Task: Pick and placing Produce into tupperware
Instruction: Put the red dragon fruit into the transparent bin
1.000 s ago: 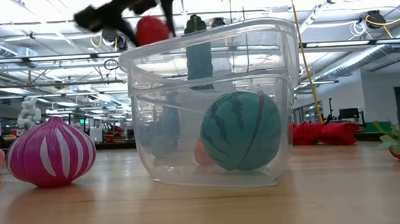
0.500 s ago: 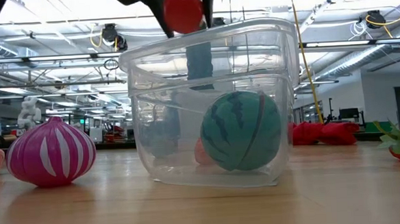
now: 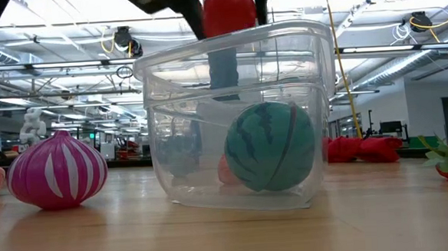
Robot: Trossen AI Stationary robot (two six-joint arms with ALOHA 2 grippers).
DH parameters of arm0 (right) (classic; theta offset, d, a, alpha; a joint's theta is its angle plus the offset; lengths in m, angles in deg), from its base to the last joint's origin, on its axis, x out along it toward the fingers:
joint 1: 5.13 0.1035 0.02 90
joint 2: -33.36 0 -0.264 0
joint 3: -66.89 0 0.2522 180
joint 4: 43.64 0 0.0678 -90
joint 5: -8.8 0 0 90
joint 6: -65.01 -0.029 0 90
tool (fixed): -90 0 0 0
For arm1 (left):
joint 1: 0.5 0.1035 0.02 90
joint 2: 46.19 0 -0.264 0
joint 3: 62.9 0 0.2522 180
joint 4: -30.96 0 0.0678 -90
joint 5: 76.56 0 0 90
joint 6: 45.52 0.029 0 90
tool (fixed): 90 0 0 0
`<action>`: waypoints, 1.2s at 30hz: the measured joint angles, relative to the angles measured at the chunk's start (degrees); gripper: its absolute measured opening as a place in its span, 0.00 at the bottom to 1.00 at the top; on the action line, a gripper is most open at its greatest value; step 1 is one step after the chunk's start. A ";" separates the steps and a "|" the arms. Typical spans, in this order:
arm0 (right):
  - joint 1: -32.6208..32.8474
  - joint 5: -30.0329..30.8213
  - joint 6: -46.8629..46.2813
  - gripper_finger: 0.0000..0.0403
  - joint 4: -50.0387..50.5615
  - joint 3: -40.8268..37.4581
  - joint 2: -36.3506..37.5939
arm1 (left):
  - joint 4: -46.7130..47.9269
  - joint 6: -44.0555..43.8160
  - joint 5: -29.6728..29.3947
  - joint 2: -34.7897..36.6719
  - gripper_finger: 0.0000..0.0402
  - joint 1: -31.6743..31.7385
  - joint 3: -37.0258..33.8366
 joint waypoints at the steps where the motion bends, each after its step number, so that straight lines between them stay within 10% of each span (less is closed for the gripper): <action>1: 0.00 0.01 0.01 0.49 -0.05 0.00 -0.18 | 0.19 0.05 0.48 -0.65 0.57 0.13 0.00; 36: 0.00 0.01 0.00 0.49 -0.04 0.00 -0.65 | -10.95 4.89 3.97 -4.59 0.57 3.57 -8.83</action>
